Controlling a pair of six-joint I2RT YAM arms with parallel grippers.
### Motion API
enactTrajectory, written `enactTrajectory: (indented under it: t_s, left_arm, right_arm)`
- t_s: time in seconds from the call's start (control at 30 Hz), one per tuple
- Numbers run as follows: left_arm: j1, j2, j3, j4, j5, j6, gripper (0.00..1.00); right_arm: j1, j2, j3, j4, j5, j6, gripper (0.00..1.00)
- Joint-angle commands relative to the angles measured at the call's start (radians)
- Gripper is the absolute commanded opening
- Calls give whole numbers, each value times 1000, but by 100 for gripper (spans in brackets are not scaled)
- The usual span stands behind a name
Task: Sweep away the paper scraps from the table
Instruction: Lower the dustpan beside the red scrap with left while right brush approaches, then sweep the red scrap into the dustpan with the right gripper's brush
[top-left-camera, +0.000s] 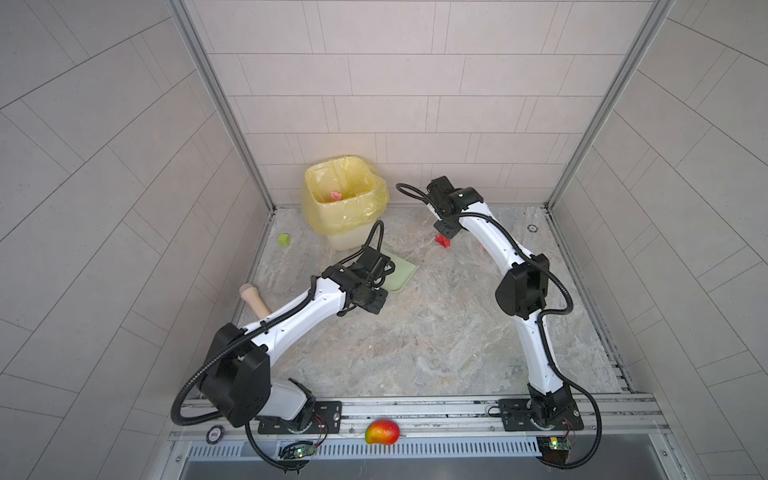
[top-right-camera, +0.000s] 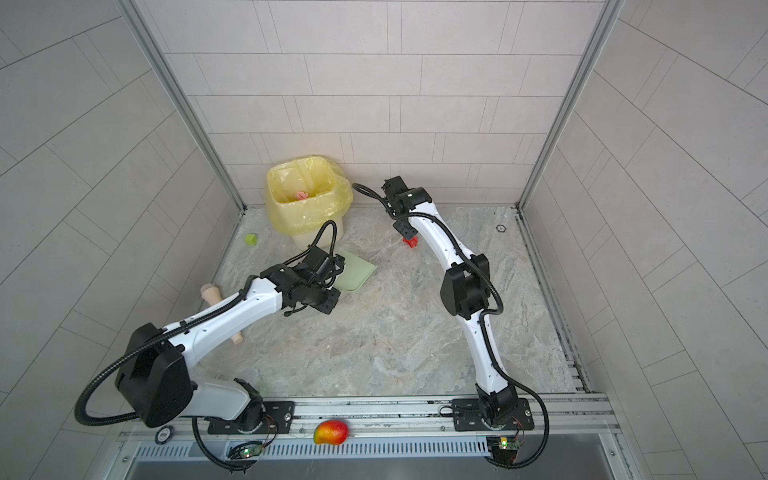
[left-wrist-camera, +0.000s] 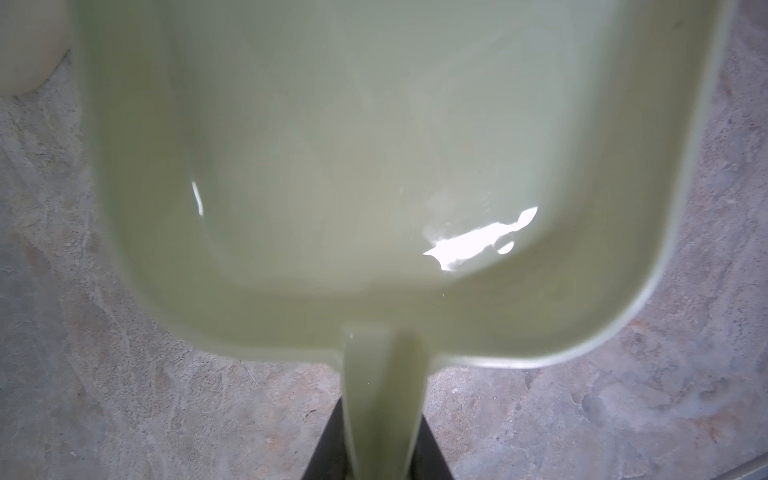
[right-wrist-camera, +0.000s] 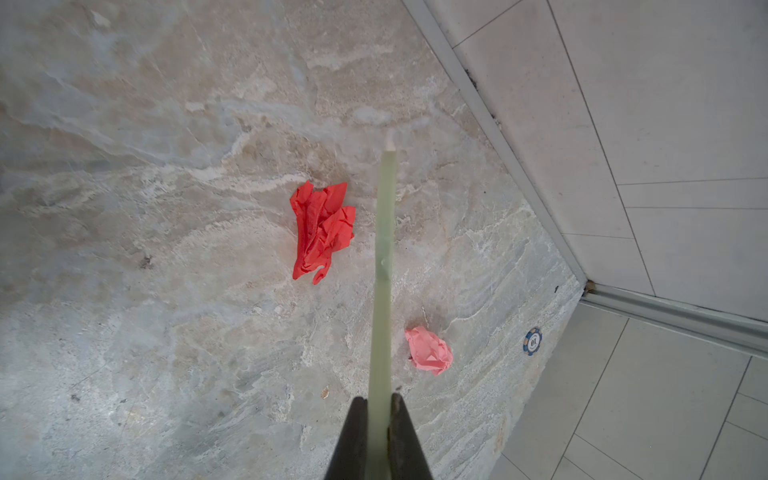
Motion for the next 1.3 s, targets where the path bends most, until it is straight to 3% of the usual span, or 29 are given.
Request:
enactTrajectory:
  t_s: [0.0, 0.47, 0.97, 1.27]
  left_arm:
    - [-3, -17, -17, 19, 19, -28, 0]
    - [-3, 2, -56, 19, 6, -26, 0]
    - [-7, 51, -83, 1, 40, -22, 0]
    - [-40, 82, -84, -34, 75, 21, 0]
  right_arm:
    - [21, 32, 27, -15, 70, -60, 0]
    - [91, 13, -9, -109, -7, -73, 0]
    - [187, -171, -180, -230, -234, 42, 0]
    - [140, -189, -64, -330, -248, 125, 0]
